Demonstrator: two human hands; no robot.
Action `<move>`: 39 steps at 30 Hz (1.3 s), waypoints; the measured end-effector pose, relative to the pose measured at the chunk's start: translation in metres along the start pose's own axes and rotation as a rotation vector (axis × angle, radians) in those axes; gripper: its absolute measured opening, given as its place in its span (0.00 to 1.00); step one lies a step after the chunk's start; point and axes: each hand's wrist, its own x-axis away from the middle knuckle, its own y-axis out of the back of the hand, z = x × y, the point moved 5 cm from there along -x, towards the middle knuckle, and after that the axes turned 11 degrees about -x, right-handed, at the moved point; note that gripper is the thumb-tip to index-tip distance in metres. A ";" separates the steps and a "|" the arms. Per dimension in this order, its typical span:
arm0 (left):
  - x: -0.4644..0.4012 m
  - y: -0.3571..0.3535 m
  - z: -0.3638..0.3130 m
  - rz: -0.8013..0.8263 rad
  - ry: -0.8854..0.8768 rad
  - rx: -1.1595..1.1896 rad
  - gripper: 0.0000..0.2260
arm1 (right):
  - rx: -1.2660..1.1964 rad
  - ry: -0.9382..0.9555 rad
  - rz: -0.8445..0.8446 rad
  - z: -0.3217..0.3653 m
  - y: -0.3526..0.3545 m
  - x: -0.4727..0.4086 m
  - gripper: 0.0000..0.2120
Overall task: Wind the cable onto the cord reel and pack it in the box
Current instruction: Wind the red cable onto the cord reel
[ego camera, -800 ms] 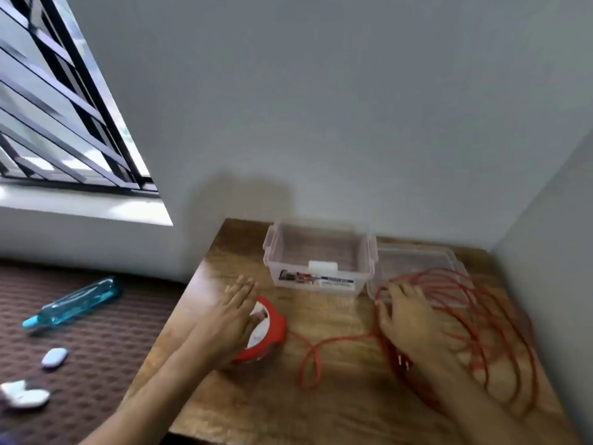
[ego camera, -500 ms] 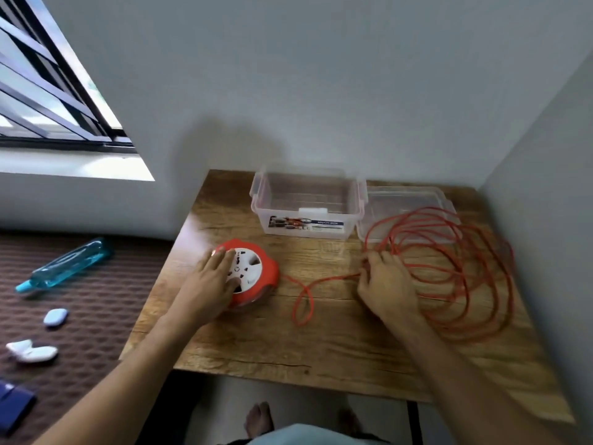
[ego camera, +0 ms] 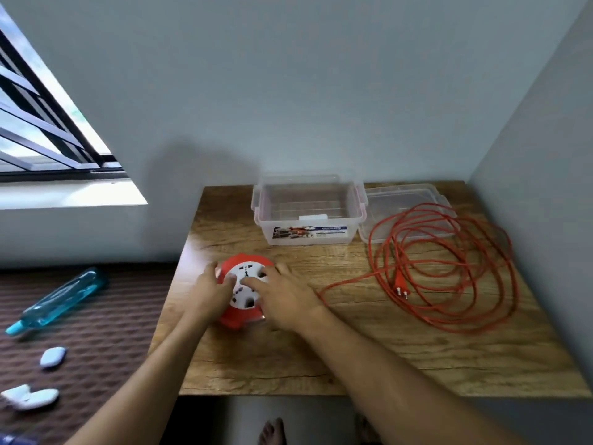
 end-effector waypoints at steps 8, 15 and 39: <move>-0.016 0.009 0.008 0.268 0.070 0.529 0.19 | 0.031 -0.158 0.184 0.014 -0.003 -0.021 0.34; 0.006 0.012 -0.021 0.282 -0.057 0.823 0.13 | 0.067 -0.086 -0.011 0.012 0.032 -0.005 0.31; 0.052 0.035 -0.124 0.090 -0.242 0.698 0.11 | 0.365 0.348 -0.052 -0.036 0.114 0.079 0.35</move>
